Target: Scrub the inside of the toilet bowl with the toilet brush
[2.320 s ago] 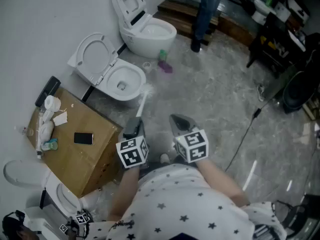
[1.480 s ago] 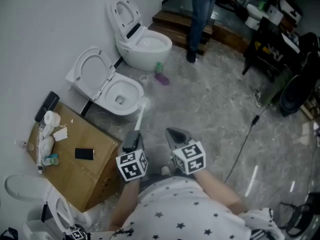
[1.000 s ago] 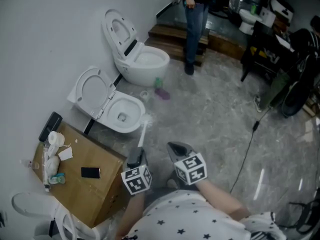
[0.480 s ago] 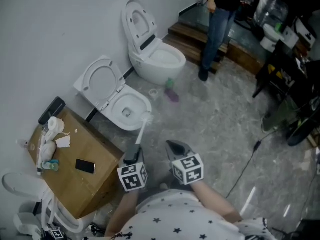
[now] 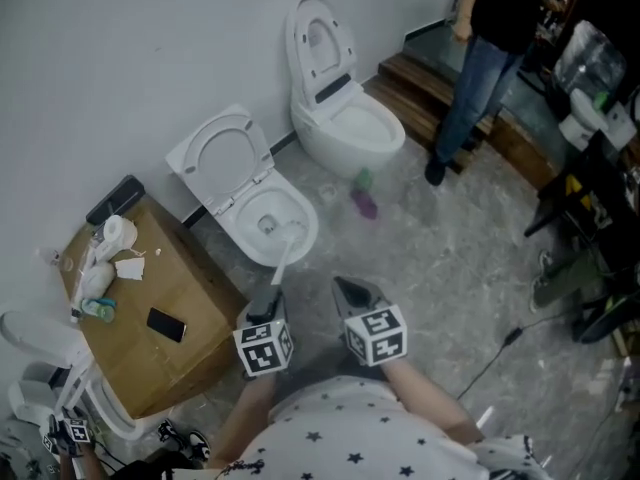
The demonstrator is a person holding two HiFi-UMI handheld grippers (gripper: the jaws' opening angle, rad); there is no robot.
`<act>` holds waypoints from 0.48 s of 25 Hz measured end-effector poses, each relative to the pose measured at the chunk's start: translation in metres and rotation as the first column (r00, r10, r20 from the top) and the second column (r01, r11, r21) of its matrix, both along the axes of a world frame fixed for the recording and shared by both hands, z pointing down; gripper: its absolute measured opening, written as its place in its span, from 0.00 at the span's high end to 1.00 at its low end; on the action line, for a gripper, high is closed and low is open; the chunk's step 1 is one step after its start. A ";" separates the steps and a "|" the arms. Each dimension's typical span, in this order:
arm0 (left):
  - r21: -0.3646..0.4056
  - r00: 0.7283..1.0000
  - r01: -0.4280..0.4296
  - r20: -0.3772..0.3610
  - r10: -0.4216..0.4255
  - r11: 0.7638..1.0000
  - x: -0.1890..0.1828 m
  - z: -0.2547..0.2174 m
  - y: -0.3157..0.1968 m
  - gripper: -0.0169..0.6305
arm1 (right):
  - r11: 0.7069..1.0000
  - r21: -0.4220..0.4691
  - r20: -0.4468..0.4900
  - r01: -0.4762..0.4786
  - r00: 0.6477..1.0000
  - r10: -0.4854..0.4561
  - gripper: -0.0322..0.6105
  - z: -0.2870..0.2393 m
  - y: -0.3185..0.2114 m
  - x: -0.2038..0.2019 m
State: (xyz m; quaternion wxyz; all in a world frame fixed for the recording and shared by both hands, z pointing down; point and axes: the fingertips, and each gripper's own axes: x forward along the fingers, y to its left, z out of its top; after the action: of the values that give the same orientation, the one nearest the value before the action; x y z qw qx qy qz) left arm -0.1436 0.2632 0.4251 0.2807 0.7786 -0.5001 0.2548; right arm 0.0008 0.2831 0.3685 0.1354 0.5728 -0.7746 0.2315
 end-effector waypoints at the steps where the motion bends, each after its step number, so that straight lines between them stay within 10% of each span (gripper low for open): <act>1: -0.003 1.000 0.012 0.000 -0.012 1.000 0.003 0.000 -0.004 0.74 | 1.000 -0.001 -0.003 0.013 1.000 -0.013 0.94 0.000 -0.005 0.004; 12: -0.017 0.987 0.159 0.009 -0.159 0.987 0.035 0.002 -0.043 0.74 | 0.987 -0.021 -0.004 0.156 0.988 -0.157 0.94 0.001 -0.063 0.039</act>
State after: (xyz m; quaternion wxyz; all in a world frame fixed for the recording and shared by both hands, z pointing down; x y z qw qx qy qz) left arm -0.1081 0.2201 0.4273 0.3054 0.7327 -0.5593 0.2389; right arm 0.0396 0.2201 0.3699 0.1614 0.5095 -0.8143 0.2266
